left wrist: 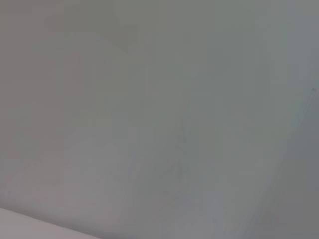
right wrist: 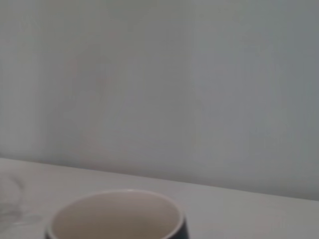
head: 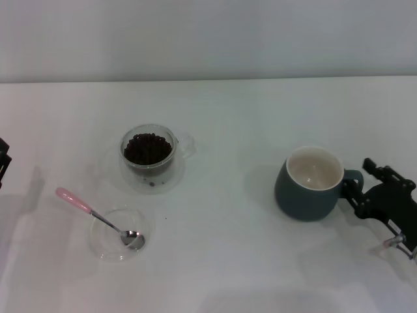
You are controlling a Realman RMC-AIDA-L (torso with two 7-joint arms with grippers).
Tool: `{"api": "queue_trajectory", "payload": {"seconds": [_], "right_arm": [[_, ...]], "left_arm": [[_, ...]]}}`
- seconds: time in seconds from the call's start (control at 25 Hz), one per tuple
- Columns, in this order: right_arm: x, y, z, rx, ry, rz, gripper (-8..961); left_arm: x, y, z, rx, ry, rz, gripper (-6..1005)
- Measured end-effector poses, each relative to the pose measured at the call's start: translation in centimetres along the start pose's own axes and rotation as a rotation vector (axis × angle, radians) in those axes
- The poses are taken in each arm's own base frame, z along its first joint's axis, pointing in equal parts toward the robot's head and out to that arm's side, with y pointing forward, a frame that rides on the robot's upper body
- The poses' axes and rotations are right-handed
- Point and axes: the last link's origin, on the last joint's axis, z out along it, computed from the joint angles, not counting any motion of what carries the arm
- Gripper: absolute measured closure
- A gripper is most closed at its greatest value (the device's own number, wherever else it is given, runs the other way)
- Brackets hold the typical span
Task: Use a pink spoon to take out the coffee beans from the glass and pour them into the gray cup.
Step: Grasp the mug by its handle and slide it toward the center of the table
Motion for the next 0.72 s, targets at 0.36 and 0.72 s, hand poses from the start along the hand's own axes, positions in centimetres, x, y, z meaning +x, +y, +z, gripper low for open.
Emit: {"api": "queue_trajectory", "payload": {"seconds": [0.36,0.72], "right_arm": [[-0.5,1.9,0.7,-0.098,-0.017,-0.010,618],[-1.1,5.0,2.0,-0.247,-0.021,-0.028,760]], "left_arm": [[0.1,0.0,0.0,0.000,0.001,0.001,259],[-0.1,0.1,0.0,-0.010,-0.006,0.005,259]]}}
